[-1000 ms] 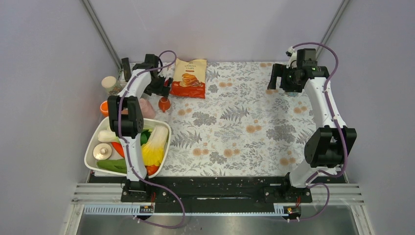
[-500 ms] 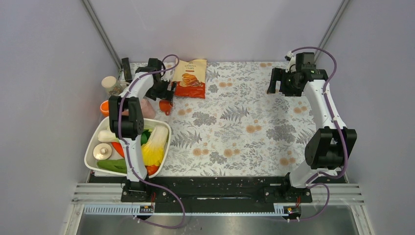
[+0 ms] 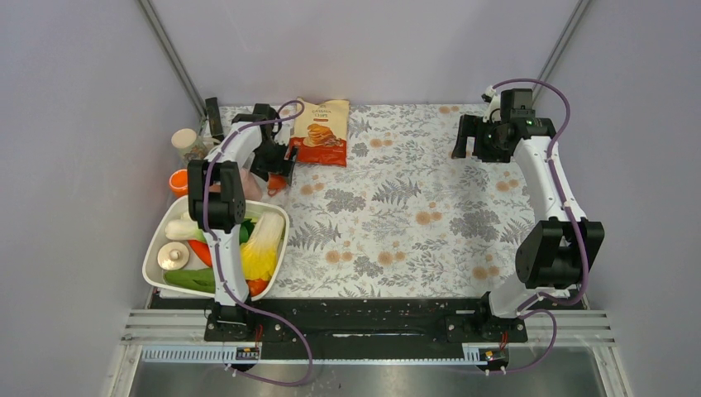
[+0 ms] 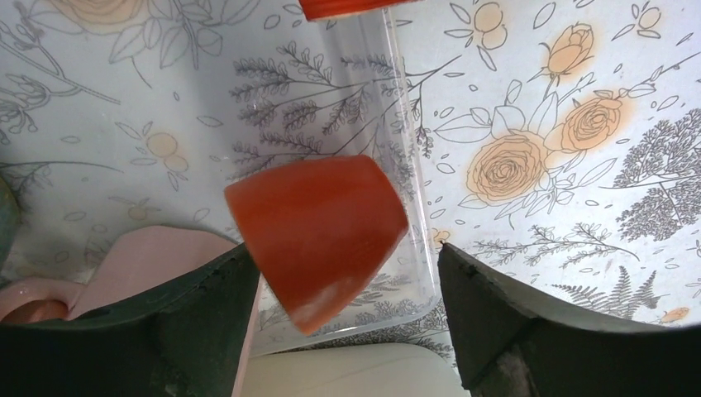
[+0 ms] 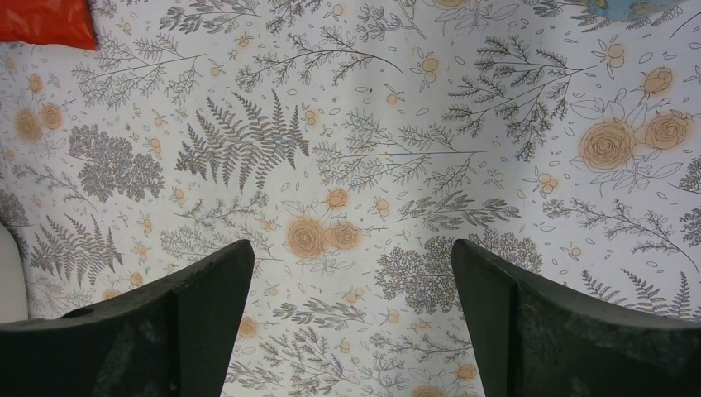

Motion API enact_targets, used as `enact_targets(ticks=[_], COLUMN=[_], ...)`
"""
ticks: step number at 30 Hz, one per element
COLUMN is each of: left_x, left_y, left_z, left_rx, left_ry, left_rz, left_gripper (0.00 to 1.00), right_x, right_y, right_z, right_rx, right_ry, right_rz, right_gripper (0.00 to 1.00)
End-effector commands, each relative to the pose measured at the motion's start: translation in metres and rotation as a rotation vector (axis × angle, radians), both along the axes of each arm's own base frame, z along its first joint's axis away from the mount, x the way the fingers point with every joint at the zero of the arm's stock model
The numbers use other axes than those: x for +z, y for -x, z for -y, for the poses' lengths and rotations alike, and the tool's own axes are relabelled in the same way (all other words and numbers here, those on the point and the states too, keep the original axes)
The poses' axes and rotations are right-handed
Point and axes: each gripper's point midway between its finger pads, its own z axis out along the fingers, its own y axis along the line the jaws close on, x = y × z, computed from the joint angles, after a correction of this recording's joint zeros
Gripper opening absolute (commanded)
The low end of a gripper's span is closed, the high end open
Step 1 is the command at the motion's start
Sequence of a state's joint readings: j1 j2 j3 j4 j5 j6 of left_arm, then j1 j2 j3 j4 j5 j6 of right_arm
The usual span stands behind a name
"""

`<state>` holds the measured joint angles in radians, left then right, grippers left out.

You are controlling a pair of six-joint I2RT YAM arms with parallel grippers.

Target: Turn the mug right side up

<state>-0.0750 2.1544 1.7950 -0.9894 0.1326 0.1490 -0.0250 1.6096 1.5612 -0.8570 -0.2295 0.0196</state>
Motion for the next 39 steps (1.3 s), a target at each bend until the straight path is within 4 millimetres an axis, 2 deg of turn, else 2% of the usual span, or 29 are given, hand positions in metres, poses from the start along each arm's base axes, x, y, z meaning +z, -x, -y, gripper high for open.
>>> enact_targets(ticks=[1,4,10,11,15,17,20,22,24,26,30,35,39], left_x=[0.016,0.017,0.022,0.024,0.034,0.046,0.069,0.085,0.097,0.108,0.121,0.142,0.154], left_y=[-0.006,-0.008,-0.01,-0.01,-0.013,-0.012,-0.004,0.008,0.022,0.045,0.082,0.108,0.122], left_z=[0.001,-0.001,0.009,0.011,0.015,0.021,0.037,0.054,0.073,0.094,0.13,0.178,0.212], left_rx=[0.025,0.026,0.005,-0.003,-0.047,-0.128,-0.336,-0.53,-0.738,-0.963,-1.351,-1.718,-1.92], left_ry=[0.016,0.005,0.06,0.072,0.086,0.081,0.045,0.016,-0.022,-0.032,-0.074,-0.162,-0.223], left_rz=[0.026,0.033,0.043,0.046,0.079,0.11,0.168,0.207,0.257,0.294,0.34,0.436,0.508], left_gripper=[0.76,0.59,0.03,0.0,0.0,0.0,0.0,0.0,0.0,0.0,0.0,0.0,0.0], right_x=[0.021,0.021,0.019,0.019,0.023,0.028,0.043,0.057,0.069,0.082,0.095,0.088,0.081], right_y=[-0.003,-0.002,-0.002,-0.002,-0.001,-0.001,0.001,0.0,0.0,-0.003,-0.007,-0.012,0.001], right_z=[-0.005,-0.006,-0.006,-0.006,-0.007,-0.008,-0.014,-0.02,-0.04,-0.054,-0.085,-0.121,-0.162], right_rx=[0.027,0.029,0.032,0.031,0.033,0.031,0.036,0.045,0.083,0.103,0.162,0.223,0.328], right_ry=[0.003,-0.002,-0.004,-0.003,-0.007,-0.013,-0.039,-0.064,-0.099,-0.14,-0.201,-0.225,-0.244], right_rz=[0.075,0.075,0.069,0.069,0.077,0.082,0.106,0.139,0.17,0.208,0.241,0.206,0.171], right_gripper=[0.99,0.99,0.99,0.99,0.99,0.99,0.99,0.99,0.99,0.99,0.99,0.98,0.95])
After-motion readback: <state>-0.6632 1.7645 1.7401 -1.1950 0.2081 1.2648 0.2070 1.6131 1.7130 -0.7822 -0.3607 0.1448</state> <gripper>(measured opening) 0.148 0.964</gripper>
